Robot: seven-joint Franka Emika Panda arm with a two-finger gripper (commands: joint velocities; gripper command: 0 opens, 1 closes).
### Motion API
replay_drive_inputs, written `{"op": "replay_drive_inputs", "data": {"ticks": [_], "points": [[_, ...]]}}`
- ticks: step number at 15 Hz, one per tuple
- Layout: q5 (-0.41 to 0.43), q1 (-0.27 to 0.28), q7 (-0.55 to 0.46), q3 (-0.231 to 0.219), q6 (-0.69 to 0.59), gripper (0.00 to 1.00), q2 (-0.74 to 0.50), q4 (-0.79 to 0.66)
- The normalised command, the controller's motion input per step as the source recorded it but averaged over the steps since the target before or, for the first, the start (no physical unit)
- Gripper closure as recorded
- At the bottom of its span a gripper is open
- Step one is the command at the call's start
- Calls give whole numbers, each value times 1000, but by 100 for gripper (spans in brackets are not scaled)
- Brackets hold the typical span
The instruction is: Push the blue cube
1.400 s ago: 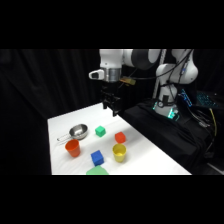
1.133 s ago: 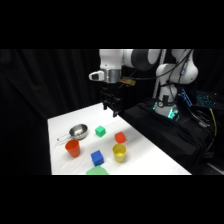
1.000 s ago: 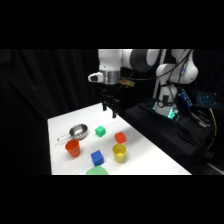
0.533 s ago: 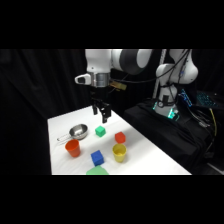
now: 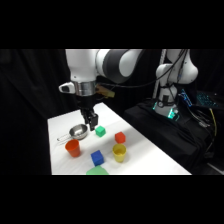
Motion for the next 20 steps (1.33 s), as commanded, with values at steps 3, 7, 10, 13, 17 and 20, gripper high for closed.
{"op": "replay_drive_inputs", "data": {"ticks": [3,7,10,13,17,20], "points": [[-5,30,40,21,-113,81,208,296],[11,37,36,31,83,98,211,172],[43,23,10,33,211,95,198,79],[41,14,-16,27,288,91,161,39],[21,12,-28,10,264,93,199,68],[24,1,-49,13,192,93,226,108]]}}
